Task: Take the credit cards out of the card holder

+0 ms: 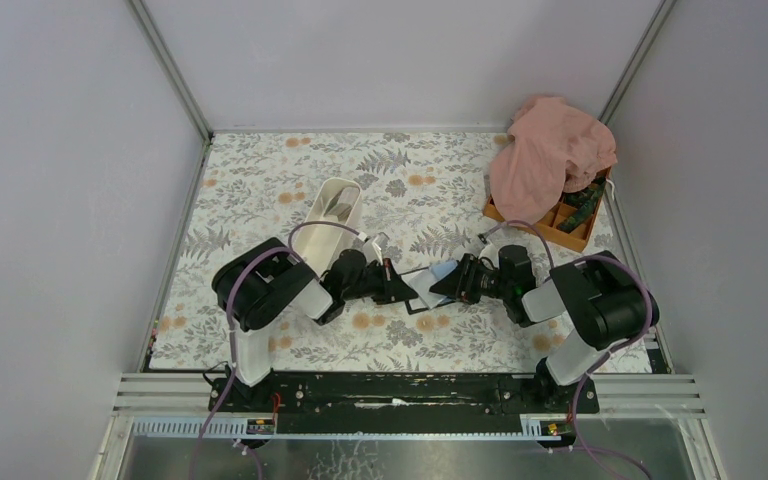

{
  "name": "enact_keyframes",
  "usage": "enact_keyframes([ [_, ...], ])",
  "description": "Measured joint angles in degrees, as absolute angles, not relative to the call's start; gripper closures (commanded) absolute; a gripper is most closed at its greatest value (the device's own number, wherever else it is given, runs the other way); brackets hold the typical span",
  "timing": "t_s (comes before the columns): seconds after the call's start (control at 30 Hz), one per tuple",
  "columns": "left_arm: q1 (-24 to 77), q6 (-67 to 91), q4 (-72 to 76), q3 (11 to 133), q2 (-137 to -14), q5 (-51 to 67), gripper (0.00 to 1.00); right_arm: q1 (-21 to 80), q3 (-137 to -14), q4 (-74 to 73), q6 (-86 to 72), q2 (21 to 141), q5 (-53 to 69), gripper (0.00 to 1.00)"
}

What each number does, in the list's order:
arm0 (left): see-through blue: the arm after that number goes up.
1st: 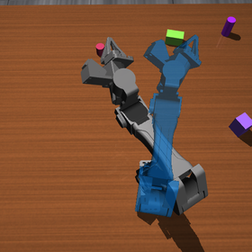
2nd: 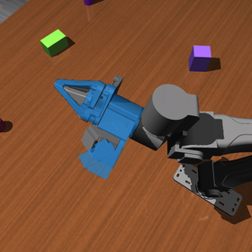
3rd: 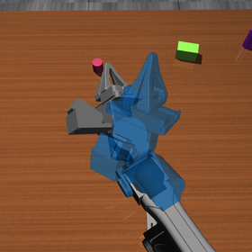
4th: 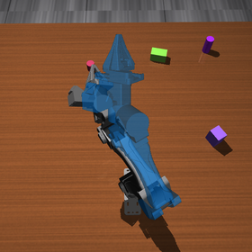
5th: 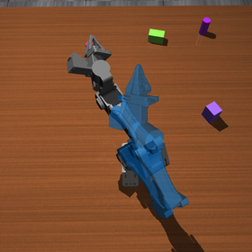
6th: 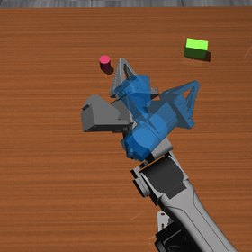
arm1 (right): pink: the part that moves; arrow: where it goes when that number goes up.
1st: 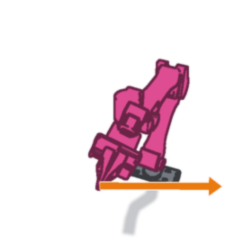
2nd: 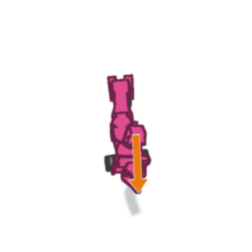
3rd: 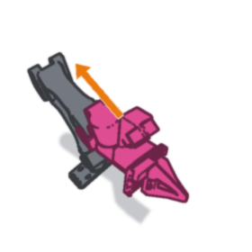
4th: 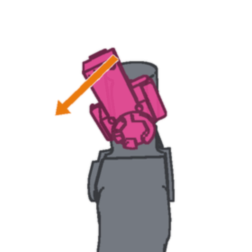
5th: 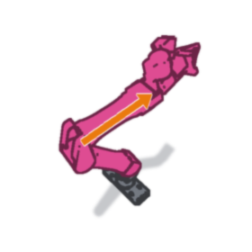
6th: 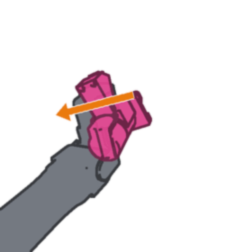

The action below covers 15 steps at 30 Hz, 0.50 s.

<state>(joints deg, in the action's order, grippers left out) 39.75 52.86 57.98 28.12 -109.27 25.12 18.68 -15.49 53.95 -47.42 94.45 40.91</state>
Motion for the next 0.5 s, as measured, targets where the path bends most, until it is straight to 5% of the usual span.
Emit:
enact_keyframes([
  [0.1,40.8,52.6,56.1,29.5,-109.3,25.0,1.00,18.7,-15.5,54.7,-47.4,94.7,41.2,0.62],
  [0.5,41.2,52.0,52.6,29.6,-107.4,24.5,1.00,18.7,-15.5,57.8,-48.9,99.4,42.0,0.97],
])
